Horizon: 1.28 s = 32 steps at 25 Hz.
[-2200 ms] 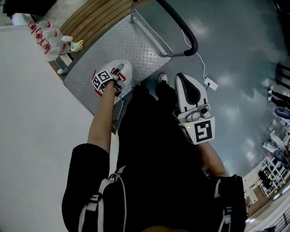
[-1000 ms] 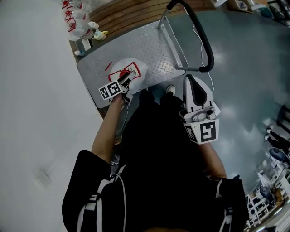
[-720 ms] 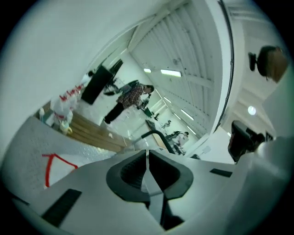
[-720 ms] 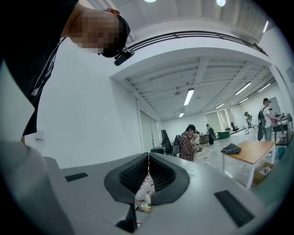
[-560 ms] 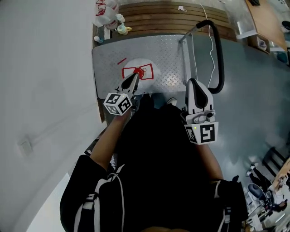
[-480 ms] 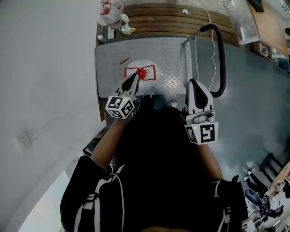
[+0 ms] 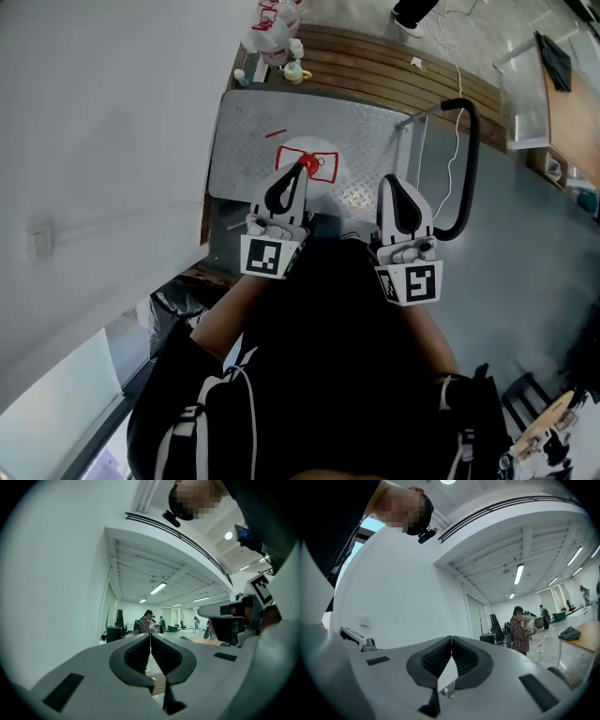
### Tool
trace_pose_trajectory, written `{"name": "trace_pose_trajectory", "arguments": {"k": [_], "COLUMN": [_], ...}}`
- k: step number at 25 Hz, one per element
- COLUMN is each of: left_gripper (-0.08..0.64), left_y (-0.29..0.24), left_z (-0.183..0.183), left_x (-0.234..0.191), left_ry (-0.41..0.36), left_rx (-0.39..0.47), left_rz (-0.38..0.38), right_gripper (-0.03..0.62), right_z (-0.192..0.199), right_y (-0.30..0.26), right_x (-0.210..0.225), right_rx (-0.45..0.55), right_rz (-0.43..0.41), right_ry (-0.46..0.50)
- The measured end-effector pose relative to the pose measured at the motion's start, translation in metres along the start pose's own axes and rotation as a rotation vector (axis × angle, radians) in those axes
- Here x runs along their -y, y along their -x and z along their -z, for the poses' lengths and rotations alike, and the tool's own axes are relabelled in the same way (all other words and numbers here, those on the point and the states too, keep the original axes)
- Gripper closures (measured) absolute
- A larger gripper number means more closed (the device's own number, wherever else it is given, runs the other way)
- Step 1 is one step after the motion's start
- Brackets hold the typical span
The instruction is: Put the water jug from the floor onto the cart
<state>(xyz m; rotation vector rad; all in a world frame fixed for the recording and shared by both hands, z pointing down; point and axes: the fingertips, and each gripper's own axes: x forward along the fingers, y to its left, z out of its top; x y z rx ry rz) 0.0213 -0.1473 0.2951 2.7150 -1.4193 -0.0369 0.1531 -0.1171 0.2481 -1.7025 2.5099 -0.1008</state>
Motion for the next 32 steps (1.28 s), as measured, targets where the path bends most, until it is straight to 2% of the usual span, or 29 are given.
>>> {"name": "trace_pose_trajectory", "arguments": {"k": [5, 14, 19, 32], "left_gripper": [0.541, 0.541, 0.541, 0.541], "left_y": [0.002, -0.005, -0.017, -0.032], "left_z": [0.0, -0.002, -0.01, 0.001], "left_x": [0.003, 0.006, 0.015, 0.04], "left_ry": [0.013, 0.009, -0.037, -0.008], "left_rx": [-0.014, 0.0, 0.018, -0.004], "left_rz": [-0.033, -0.032, 0.0, 0.066], "right_gripper": [0.575, 0.575, 0.575, 0.575], "right_z": [-0.01, -0.013, -0.018, -0.014], "right_y": [-0.005, -0.006, -0.004, 0.017], "right_x": [0.001, 0.009, 0.018, 0.042], "right_rx": [0.01, -0.004, 0.003, -0.003], "right_rz": [-0.015, -0.005, 0.024, 0.104], "right_ry": [0.041, 0.084, 0.099, 0.101]}}
